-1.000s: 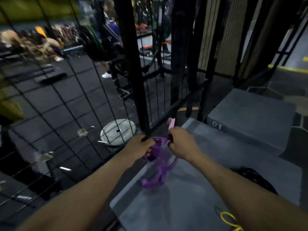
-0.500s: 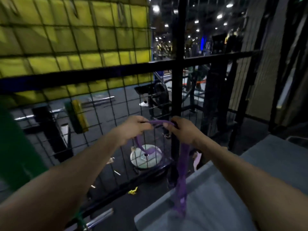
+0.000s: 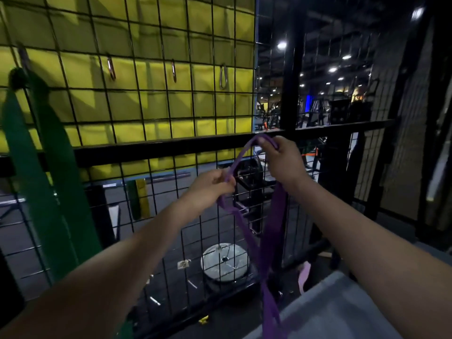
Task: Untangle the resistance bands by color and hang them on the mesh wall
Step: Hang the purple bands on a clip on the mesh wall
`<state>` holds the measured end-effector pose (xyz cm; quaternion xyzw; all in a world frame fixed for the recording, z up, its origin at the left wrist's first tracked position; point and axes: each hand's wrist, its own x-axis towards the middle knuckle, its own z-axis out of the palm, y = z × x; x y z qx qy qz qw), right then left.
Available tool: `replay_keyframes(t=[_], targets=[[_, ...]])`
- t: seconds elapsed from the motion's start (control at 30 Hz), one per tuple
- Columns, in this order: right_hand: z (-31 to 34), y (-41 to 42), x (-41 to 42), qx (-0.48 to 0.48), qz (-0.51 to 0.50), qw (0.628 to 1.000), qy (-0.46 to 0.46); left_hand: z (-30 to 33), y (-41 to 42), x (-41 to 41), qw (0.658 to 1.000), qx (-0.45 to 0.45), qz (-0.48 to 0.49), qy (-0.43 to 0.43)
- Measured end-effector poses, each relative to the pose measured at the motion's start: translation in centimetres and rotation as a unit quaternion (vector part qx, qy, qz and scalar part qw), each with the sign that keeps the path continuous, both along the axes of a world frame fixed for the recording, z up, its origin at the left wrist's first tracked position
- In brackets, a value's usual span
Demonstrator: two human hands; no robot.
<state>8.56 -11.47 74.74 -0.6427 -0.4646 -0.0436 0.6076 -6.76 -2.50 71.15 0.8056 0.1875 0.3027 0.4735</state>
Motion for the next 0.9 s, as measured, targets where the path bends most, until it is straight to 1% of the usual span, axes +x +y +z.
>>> replay_keyframes(t=[0.1,0.17,0.23,0.33,0.37,0.43,0.53,0.63,0.7,0.73,0.77,0.8,0.83,0.9], targets=[[0.9,0.8,0.0,0.042,0.022,0.996,0.072,-2.2,-0.3,-1.1,1.0,-0.017,-0.016,-0.013],[1.3,1.4,-0.2,0.054,0.04,0.993,0.097,-3.1,0.0,-1.7,1.0,-0.014,-0.025,0.011],[1.8,1.9,-0.5,0.074,0.048,0.987,0.132,-3.4,0.7,-2.2,0.998,-0.032,-0.04,0.031],[2.3,2.2,-0.5,0.091,0.035,0.98,0.173,-2.3,1.7,-2.8,0.995,-0.086,-0.05,-0.015],[2.5,2.2,-0.5,0.092,0.03,0.981,0.171,-1.4,2.1,-3.1,0.994,-0.096,-0.042,-0.037],[2.7,2.3,-0.4,0.081,0.02,0.987,0.141,0.7,3.0,-3.9,0.994,-0.086,-0.012,-0.072],[2.5,2.4,-0.5,0.028,0.023,0.995,0.096,4.3,4.1,-5.1,0.991,-0.057,0.012,-0.117],[1.4,2.4,-1.4,-0.088,0.04,0.993,0.067,8.0,4.7,-5.7,0.99,-0.005,0.045,-0.131],[0.8,2.5,-2.7,-0.183,0.06,0.981,0.022,10.0,4.9,-5.9,0.99,0.035,0.056,-0.122],[0.7,2.8,-3.5,-0.215,0.085,0.973,0.001,10.8,5.0,-6.0,0.991,0.05,0.058,-0.111],[0.8,3.2,-4.6,-0.222,0.123,0.967,-0.005,11.5,5.1,-6.0,0.992,0.058,0.054,-0.096],[1.1,3.6,-5.9,-0.2,0.163,0.966,0.013,11.9,5.1,-6.0,0.994,0.068,0.047,-0.077],[1.7,4.0,-7.2,-0.157,0.204,0.965,0.049,12.2,5.2,-6.1,0.994,0.078,0.045,-0.055],[3.5,4.8,-9.1,-0.081,0.236,0.964,0.089,12.5,5.1,-6.5,0.996,0.08,0.032,-0.021]])
